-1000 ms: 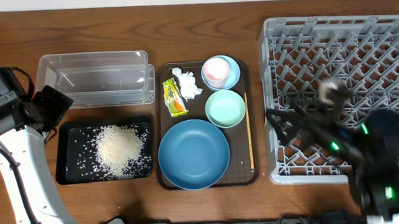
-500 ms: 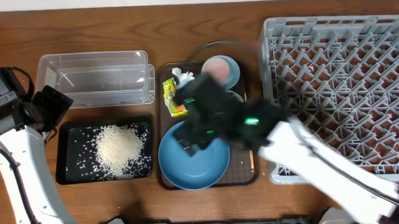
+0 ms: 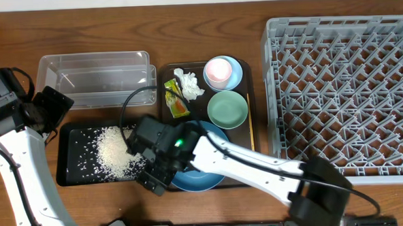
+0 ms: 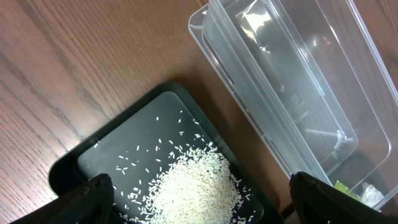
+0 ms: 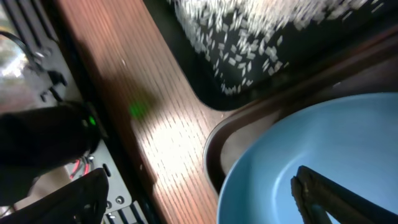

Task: Sort waste into correct bins and load items into the dishwasher rack
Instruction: 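Grasp the blue plate's near rim with the right gripper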

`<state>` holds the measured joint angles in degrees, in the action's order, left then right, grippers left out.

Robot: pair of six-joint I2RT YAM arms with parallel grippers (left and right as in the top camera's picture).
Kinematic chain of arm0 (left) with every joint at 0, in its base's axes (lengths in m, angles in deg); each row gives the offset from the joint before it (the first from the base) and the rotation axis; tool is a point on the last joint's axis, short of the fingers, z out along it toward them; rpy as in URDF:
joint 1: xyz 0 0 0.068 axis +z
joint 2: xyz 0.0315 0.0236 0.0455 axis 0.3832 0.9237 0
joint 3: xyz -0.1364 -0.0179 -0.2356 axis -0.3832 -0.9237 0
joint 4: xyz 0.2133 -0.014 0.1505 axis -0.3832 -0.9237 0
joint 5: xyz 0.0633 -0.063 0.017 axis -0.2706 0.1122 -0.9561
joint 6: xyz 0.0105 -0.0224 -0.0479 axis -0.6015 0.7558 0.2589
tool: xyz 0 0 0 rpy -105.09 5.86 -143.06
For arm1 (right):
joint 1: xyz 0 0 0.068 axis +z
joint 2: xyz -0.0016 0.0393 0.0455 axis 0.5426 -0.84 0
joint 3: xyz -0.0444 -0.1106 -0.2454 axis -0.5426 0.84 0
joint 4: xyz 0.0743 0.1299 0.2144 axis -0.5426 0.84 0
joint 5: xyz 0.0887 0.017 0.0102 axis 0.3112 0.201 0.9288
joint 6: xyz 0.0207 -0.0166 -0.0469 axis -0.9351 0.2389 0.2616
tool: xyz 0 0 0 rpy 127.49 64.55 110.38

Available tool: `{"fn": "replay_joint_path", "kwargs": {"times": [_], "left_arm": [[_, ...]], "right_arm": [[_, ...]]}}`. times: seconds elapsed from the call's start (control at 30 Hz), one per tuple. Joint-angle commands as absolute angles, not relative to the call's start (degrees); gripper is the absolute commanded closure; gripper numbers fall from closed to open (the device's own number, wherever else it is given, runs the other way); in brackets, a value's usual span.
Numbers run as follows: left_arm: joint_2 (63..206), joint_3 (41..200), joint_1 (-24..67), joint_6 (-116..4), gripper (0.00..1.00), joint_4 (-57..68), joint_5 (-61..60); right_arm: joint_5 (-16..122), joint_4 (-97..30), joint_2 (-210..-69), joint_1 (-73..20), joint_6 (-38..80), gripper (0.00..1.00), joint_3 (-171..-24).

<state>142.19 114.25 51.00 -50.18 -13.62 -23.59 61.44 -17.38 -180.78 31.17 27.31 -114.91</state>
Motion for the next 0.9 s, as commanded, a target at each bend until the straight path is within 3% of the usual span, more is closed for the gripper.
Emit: {"fn": "replay_joint_path", "kwargs": {"times": [0.0, 0.13, 0.37, 0.67, 0.87], "left_arm": [[142.3, 114.0, 51.2, -49.7, 0.07, -13.6, -23.9], [142.3, 114.0, 51.2, -49.7, 0.07, -13.7, -23.9], [142.4, 114.0, 51.2, -49.7, 0.07, -13.6, -23.9], [142.4, 114.0, 51.2, -49.7, 0.07, -13.6, -23.9], [142.4, 114.0, 51.2, -49.7, 0.07, -13.7, -23.9]], "right_arm": [[60.3, -16.6, -184.2, 32.4, 24.2, 0.12, -116.1], [59.5, -14.3, -186.4, 32.9, 22.7, 0.28, -116.0], [50.7, -10.0, -187.5, 33.9, 18.4, 0.38, -116.0], [50.7, -13.0, -187.6, 36.6, 16.7, 0.41, -114.1], [43.6, -14.1, -187.6, 38.2, 12.7, 0.42, -112.7]]}}
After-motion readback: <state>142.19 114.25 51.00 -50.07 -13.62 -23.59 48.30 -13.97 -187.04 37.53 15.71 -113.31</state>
